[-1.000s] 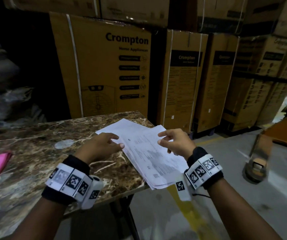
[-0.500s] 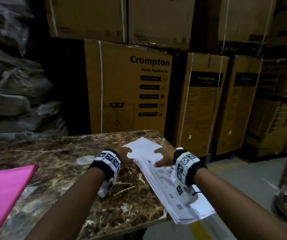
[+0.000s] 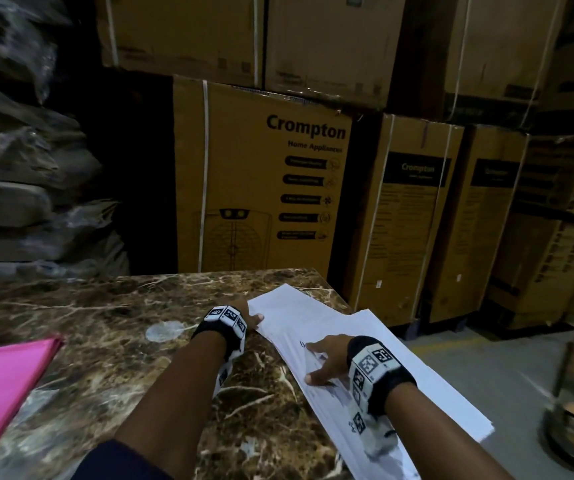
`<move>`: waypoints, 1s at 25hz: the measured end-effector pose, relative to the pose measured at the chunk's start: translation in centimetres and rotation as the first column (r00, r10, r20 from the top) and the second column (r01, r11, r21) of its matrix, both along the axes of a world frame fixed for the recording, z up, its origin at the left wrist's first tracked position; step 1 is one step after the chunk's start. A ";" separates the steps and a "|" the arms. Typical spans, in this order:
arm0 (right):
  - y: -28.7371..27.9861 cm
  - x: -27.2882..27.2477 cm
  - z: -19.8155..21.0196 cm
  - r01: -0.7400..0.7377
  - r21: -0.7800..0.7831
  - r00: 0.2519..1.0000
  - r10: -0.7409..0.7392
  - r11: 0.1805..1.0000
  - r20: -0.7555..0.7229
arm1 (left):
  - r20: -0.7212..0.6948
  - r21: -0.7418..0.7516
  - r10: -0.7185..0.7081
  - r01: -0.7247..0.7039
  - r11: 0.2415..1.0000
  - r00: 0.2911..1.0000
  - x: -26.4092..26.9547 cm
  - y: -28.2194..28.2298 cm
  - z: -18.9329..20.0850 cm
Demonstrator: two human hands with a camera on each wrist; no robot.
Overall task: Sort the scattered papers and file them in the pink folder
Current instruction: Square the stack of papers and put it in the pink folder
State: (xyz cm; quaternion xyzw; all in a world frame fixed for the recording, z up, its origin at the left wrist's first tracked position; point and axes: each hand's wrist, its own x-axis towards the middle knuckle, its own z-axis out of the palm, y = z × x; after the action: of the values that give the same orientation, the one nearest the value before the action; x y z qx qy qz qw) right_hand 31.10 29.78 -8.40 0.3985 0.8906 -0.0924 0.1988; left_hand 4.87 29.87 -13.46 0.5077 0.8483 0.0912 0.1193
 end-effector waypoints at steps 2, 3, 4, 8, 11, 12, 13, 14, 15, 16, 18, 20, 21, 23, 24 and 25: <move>0.0 -0.1 0.0 -0.005 -0.005 1.000 0.005 1.000 0.020 | 0.024 -0.002 0.013 -0.012 1.000 1.000 0.0 0.5 -0.2; 0.0 -0.2 0.0 -0.010 -0.005 0.999 0.010 1.000 0.033 | 0.029 -0.001 0.012 -0.012 1.000 0.999 0.0 0.8 -0.2; 0.1 -0.4 0.0 -0.012 -0.004 0.999 0.012 1.000 0.049 | 0.028 0.004 0.010 -0.010 1.000 1.000 0.1 1.0 -0.1; 0.1 -0.9 -0.2 -0.044 0.011 0.996 0.043 0.999 0.083 | 0.107 0.026 -0.017 0.014 1.000 0.994 0.6 1.7 1.1; 0.4 -0.9 -0.4 -0.046 0.018 0.996 0.045 0.999 0.072 | 0.188 0.155 -0.136 0.108 0.982 0.973 0.8 1.6 1.6; 0.4 -1.0 -0.4 -0.044 0.022 0.996 0.042 0.999 0.075 | 0.202 0.212 -0.199 0.156 0.965 0.959 0.9 1.7 1.8; 0.5 -1.0 -0.4 -0.045 0.022 0.996 0.043 0.999 0.078 | 0.212 0.268 -0.275 0.215 0.939 0.938 1.1 1.7 2.0; 0.5 -1.1 -0.5 -0.049 0.020 0.996 0.047 0.999 0.079 | 0.232 0.285 -0.333 0.264 0.921 0.914 1.3 1.7 2.2; 0.5 -1.1 -0.5 -0.047 0.016 0.995 0.046 0.999 0.083 | 0.234 0.265 -0.395 0.333 0.905 0.888 1.6 1.6 2.3; 0.5 -1.1 -0.4 -0.049 0.016 0.995 0.048 0.999 0.086 | 0.233 0.194 -0.424 0.385 0.902 0.875 1.8 1.6 2.3; 0.4 -1.1 -0.3 -0.053 0.020 0.995 0.051 0.998 0.080 | 0.223 0.068 -0.397 0.392 0.918 0.890 2.5 1.7 2.1; 0.4 -1.1 -0.5 -0.051 0.015 0.996 0.050 0.999 0.071 | 0.242 0.130 -0.350 0.327 0.936 0.905 3.3 2.0 1.9; 0.3 -1.0 -0.5 -0.064 0.019 0.995 0.062 0.998 0.084 | 0.249 0.192 -0.310 0.267 0.944 0.918 3.7 2.3 1.8; 0.4 -0.9 -0.8 -0.084 0.042 0.992 0.080 0.996 0.095 | 0.215 0.254 -0.261 0.204 0.945 0.941 4.3 2.0 2.4; 0.7 -1.1 -0.9 -0.085 0.053 0.994 0.081 0.995 0.079 | 0.199 0.284 -0.249 0.187 0.940 0.948 4.2 1.7 3.0; 0.9 -1.3 -0.5 -0.064 0.043 0.997 0.061 0.997 0.053 | 0.208 0.332 -0.245 0.168 0.928 0.947 4.0 1.5 3.7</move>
State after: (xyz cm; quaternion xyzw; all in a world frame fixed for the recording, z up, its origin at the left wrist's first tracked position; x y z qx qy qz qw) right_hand 29.85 30.63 -8.91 0.3769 0.8991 -0.0559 0.2156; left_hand 8.92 31.40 -9.77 0.5920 0.7434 0.2721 0.1514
